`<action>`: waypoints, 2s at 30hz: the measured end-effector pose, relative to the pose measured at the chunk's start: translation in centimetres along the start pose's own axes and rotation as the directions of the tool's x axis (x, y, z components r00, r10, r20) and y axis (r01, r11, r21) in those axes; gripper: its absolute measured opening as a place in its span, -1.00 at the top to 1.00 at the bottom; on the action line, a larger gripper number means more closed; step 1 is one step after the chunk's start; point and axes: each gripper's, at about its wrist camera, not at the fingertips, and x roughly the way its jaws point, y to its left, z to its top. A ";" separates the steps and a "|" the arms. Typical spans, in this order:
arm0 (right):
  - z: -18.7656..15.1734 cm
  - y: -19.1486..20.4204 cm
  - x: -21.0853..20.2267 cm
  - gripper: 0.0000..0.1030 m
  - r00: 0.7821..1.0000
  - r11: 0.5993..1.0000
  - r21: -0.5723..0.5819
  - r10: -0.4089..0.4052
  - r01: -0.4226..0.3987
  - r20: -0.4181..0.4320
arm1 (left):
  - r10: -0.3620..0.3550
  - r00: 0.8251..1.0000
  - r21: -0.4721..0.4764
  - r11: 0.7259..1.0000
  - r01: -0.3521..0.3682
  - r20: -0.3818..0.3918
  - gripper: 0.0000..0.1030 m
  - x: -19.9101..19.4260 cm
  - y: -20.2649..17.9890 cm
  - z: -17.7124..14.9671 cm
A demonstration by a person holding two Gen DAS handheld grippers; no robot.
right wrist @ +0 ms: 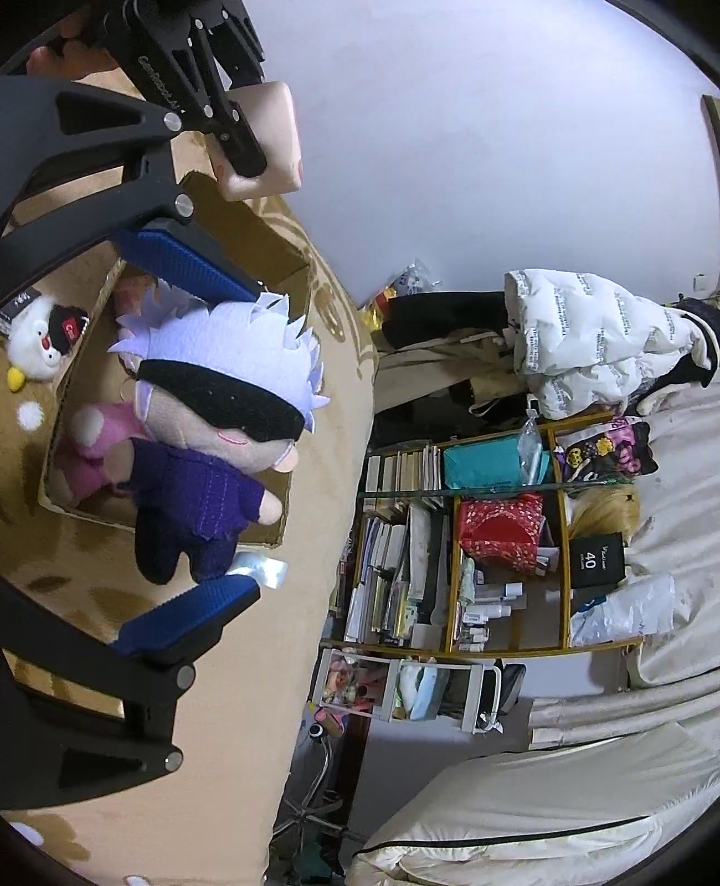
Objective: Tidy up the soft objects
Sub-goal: 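Open the right tool to drop the purple doll while the left tool releases the swirl cushion into the box, then lower both tools toward the yellow dog plush and green tissue pack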
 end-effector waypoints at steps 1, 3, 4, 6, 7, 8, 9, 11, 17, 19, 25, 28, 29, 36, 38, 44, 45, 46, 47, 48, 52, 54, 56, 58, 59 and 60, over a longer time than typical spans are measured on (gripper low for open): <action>-0.1 -0.1 0.1 -0.98 1.000 1.000 0.000 0.000 0.000 -0.001 | -0.009 1.000 0.005 1.000 0.009 -0.005 0.26 0.2 -0.2 -0.1; -0.2 -0.2 0.3 -0.99 1.000 1.000 0.002 0.004 -0.004 -0.004 | -0.017 1.000 0.013 1.000 0.017 -0.008 0.26 0.5 -0.5 -0.1; -0.1 -0.2 0.5 -0.99 1.000 1.000 0.004 0.005 -0.005 -0.007 | -0.020 1.000 0.015 1.000 0.020 -0.009 0.26 0.5 -0.7 0.0; -0.1 -0.2 0.8 -0.99 1.000 1.000 0.008 0.000 0.000 -0.007 | -0.028 1.000 0.016 0.999 0.028 -0.007 0.25 0.8 -0.9 0.2; -0.1 -0.3 0.8 -0.99 1.000 1.000 0.011 0.005 -0.005 -0.007 | -0.032 0.999 0.019 0.999 0.032 -0.006 0.25 0.9 -1.0 0.2; -0.1 -0.4 0.9 -0.99 1.000 1.000 0.014 0.010 -0.010 -0.006 | -0.034 0.999 0.024 0.999 0.034 -0.005 0.25 1.0 -1.1 0.3; -0.1 -0.4 0.8 -0.99 1.000 1.000 0.017 0.016 -0.016 0.001 | -0.033 0.999 0.033 0.999 0.033 -0.002 0.25 1.2 -1.3 0.4; 0.0 -0.5 0.6 -1.00 0.999 0.999 0.023 0.029 -0.030 0.020 | -0.034 0.999 0.040 0.999 0.034 0.001 0.25 1.3 -1.5 0.5; 0.5 0.0 1.0 -1.00 0.999 0.999 0.017 0.045 -0.046 0.027 | -0.052 0.999 0.043 0.998 0.053 -0.013 0.15 1.8 -1.6 0.4; 0.3 -0.1 1.5 -1.00 0.999 0.998 0.035 0.052 -0.052 -0.002 | -0.053 0.998 0.049 0.997 0.054 -0.019 0.07 2.0 -1.8 0.4; 0.2 -0.5 1.8 -1.00 0.998 0.997 0.052 0.058 -0.057 -0.027 | -0.057 0.997 0.064 0.996 0.060 -0.050 -0.15 2.6 -2.1 0.0; 0.2 -0.7 1.6 -1.00 0.998 0.997 0.061 0.054 -0.052 -0.029 | -0.035 0.999 0.074 0.997 0.037 -0.023 -0.47 2.3 -2.1 0.0; 0.2 -0.7 1.5 -1.00 0.998 0.997 0.064 0.053 -0.051 -0.029 | -0.032 0.999 0.075 0.997 0.033 -0.018 -0.56 2.2 -2.0 0.1; 0.2 -0.7 1.1 -1.00 0.998 0.997 0.066 0.052 -0.050 -0.025 | -0.017 0.999 0.071 0.997 0.021 -0.049 -0.66 2.2 -1.8 -0.1; 0.2 -0.7 0.7 -1.00 0.998 0.997 0.063 0.051 -0.050 -0.020 | -0.004 0.998 0.077 0.997 0.008 -0.055 -0.74 1.9 -1.7 -0.1; 0.1 -0.5 -0.8 -1.00 0.999 0.996 0.072 0.045 -0.044 -0.014 | 0.004 0.998 0.074 0.997 0.000 -0.056 -0.84 0.6 -1.4 -0.3; 0.0 -0.6 -1.2 -1.00 0.999 0.996 0.079 0.047 -0.046 -0.013 | 0.007 0.998 0.077 0.997 -0.003 -0.056 -0.85 0.2 -1.3 -0.4; 0.0 -0.6 -1.5 -1.00 0.999 0.995 0.085 0.048 -0.047 -0.013 | 0.010 0.998 0.080 0.997 -0.006 -0.057 -0.85 -0.1 -1.3 -0.5; -0.1 -0.6 -1.9 -1.00 0.999 0.995 0.089 0.045 -0.044 -0.013 | 0.011 0.998 0.083 0.997 -0.006 -0.061 -0.87 -0.4 -1.2 -0.7; -0.2 -0.7 -2.2 -1.00 0.999 0.995 0.090 0.042 -0.041 -0.012 | 0.011 0.998 0.083 0.997 -0.006 -0.064 -0.89 -0.7 -1.2 -0.7; -0.5 -0.7 -3.7 -1.00 0.999 0.995 0.098 0.032 -0.030 -0.020 | 0.009 0.996 0.090 0.996 -0.001 -0.092 -0.91 -1.9 -1.0 -1.3; -0.6 -0.8 -4.2 -1.00 0.999 0.994 0.104 0.027 -0.024 -0.028 | 0.015 0.994 0.093 0.996 -0.006 -0.104 -0.91 -2.6 -1.0 -1.7; -0.8 -0.8 -5.0 -1.00 0.999 0.993 0.115 0.023 -0.018 -0.039 | 0.016 0.993 0.091 0.996 -0.005 -0.118 -0.91 -3.2 -0.8 -2.0; -1.0 -1.0 -5.8 -1.00 0.999 0.991 0.131 0.024 -0.017 -0.049 | 0.013 0.992 0.088 0.996 -0.001 -0.129 -0.91 -3.9 -0.7 -2.4; -1.1 -1.0 -6.2 -1.00 0.998 0.991 0.135 0.024 -0.016 -0.055 | 0.013 0.991 0.088 0.996 -0.001 -0.133 -0.91 -4.2 -0.6 -2.5; -1.2 -0.9 -6.5 -1.00 0.998 0.991 0.136 0.021 -0.013 -0.061 | 0.012 0.990 0.089 0.996 0.000 -0.138 -0.91 -4.7 -0.6 -2.7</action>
